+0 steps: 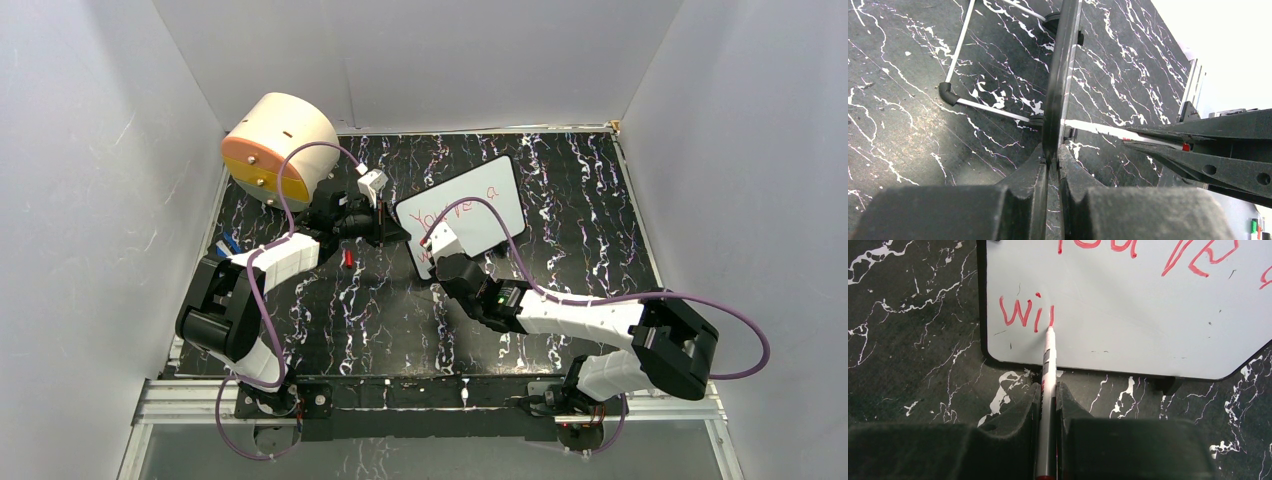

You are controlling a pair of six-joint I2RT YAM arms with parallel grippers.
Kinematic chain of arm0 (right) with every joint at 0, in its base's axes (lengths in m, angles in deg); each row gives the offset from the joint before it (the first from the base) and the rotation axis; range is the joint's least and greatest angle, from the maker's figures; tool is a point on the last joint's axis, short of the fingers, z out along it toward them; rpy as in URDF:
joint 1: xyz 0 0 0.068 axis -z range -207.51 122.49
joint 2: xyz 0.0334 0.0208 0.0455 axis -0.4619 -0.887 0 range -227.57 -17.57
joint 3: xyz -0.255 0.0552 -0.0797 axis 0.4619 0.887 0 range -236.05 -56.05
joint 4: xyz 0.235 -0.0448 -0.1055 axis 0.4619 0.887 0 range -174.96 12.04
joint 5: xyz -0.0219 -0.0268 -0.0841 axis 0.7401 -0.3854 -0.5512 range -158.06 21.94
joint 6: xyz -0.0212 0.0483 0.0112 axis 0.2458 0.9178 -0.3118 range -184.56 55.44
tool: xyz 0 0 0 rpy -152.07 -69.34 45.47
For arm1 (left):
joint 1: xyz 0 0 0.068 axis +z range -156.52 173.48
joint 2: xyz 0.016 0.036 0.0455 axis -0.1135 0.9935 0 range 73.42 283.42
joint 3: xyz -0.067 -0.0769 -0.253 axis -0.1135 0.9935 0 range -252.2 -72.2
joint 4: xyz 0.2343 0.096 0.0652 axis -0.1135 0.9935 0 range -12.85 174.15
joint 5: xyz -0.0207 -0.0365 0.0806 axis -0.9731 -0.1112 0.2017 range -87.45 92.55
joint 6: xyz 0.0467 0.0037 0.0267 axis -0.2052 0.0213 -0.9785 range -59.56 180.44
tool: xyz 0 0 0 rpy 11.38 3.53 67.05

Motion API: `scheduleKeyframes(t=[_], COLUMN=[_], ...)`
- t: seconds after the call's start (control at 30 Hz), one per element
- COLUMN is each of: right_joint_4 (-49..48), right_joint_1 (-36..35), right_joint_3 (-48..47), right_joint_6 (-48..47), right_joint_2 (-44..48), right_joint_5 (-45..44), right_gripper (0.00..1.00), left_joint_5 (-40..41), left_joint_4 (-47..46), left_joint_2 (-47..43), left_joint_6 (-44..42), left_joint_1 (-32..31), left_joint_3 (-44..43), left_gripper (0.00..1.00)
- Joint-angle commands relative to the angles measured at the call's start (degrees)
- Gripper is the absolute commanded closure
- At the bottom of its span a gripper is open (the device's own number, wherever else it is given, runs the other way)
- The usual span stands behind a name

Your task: Write a sentence on the whiteboard

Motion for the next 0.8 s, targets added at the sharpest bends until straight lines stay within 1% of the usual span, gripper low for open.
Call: scheduleKeyframes(t=[0.0,0.43,0.67,0.77], right_joint_4=[-6.33,-8.27,-7.92,-6.9], right_joint_1=[0.41,0.67,1.18,1.49], right_joint_3=[-0.32,-1.15,-0.57,-0.47], right_joint_6=[-1.28,-2.8,-2.25,-2.03], right_joint_2=[0.31,0.24,0.97,1.1], right_joint_5=[-2.76,-3.51,-5.28,-4.67], right_gripper=[1.0,1.0,1.0,1.0], left_joint_5=[0.15,-0.14,-0.12,0.06], left_joint_4=[2.16,2.13,2.17,2.14], left_joint_2=[-1.64,-1.54,-1.55,-1.71], left_joint_6=[-1.86,-1.93,-1.95,-1.95], left_joint_1=[-0.5,-0.5,-0.5,-0.5], left_joint_3=[-1.05,-1.11,-1.03,-1.02], left_gripper=[1.0,1.0,1.0,1.0])
